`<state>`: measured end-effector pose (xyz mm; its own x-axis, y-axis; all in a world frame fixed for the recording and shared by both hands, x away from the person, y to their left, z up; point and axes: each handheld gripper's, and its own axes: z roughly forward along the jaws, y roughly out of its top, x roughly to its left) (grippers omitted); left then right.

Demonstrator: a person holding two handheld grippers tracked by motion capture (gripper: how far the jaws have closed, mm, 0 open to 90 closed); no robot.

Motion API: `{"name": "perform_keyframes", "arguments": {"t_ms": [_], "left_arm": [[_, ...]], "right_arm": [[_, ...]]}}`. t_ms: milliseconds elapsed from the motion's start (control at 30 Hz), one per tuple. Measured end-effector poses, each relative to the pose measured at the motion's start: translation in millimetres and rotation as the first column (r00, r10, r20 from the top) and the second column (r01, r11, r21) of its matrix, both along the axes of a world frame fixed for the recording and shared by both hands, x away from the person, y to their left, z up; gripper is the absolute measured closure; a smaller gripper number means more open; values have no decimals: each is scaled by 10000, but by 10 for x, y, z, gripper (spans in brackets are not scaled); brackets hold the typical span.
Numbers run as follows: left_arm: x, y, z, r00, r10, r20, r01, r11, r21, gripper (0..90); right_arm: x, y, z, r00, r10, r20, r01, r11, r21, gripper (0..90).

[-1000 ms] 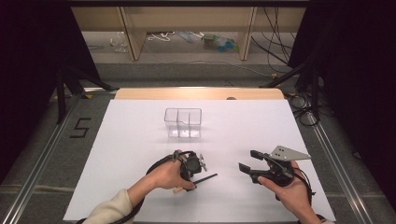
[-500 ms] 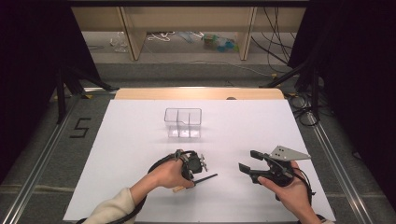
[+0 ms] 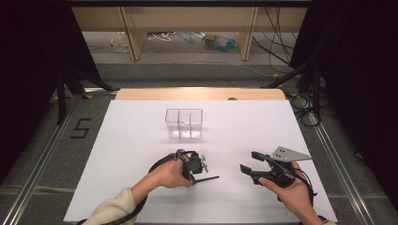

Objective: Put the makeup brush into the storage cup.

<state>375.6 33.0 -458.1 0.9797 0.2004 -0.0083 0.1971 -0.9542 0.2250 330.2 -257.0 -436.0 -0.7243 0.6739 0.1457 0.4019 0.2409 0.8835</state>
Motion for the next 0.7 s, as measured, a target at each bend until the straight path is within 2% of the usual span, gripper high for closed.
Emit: {"name": "perform_keyframes", "arguments": {"t_ms": [33, 67, 100, 133, 167, 200, 233, 267, 300, 333, 367, 400, 433, 667, 700], "left_arm": [[4, 3, 1, 10000, -37, 20, 37, 10000, -27, 830], [4, 6, 3, 10000, -65, 9, 65, 10000, -26, 830], [2, 8, 6, 10000, -89, -4, 89, 10000, -2, 830], [1, 11, 6, 9999, -111, 6, 111, 9999, -4, 830], [1, 14, 8, 9999, -133, 5, 133, 9999, 17, 830], [5, 20, 10, 9998, -184, 21, 184, 9998, 51, 830], [6, 28, 11, 9998, -206, 47, 206, 9998, 76, 830], [-4, 39, 13, 9999, -96, -39, 96, 9999, 59, 830], [6, 51, 20, 9997, -189, 119, 189, 9998, 3, 830], [3, 65, 37, 9998, -148, 165, 150, 9998, -93, 830], [3, 71, 51, 9997, -187, 170, 190, 9997, -142, 831], [3, 78, 73, 9997, -179, 160, 183, 9996, -213, 831], [3, 86, 94, 9994, -252, 243, 257, 9995, -206, 830], [-26, 133, 208, 9983, -529, 249, 542, 9970, -547, 830], [-33, 137, 214, 9984, -504, 240, 517, 9969, -590, 830]], "right_arm": [[16, 6, -13, 9997, 59, 249, -60, 10000, 42, 311], [18, 14, -20, 9996, 107, 262, -108, 9999, 62, 311], [4, 10, -6, 10000, 62, -19, -62, 9998, -183, 311], [5, 9, -5, 9999, 160, -63, -162, 9995, -261, 311], [28, 30, -34, 9992, 291, 261, -292, 9996, 6, 311], [14, 24, -17, 9996, 277, 36, -276, 9993, -249, 311], [24, 43, -35, 9990, 433, 95, -433, 9990, -86, 311], [16, 39, -25, 9991, 423, 47, -420, 9980, -463, 311], [20, 55, -36, 9983, 574, 57, -571, 9975, -411, 314], [17, 72, -42, 9975, 706, 17, -705, 9968, -369, 322], [11, 82, -32, 9966, 800, 189, -789, 9954, -539, 324], [14, 98, -40, 9951, 958, 232, -947, 9945, -445, 324], [4, 103, -29, 9951, 964, 208, -949, 9933, -653, 324], [20, 171, -66, 9877, 1552, 206, -1540, 9868, -504, 330], [23, 187, -74, 9851, 1702, 241, -1693, 9849, -369, 330]]}}
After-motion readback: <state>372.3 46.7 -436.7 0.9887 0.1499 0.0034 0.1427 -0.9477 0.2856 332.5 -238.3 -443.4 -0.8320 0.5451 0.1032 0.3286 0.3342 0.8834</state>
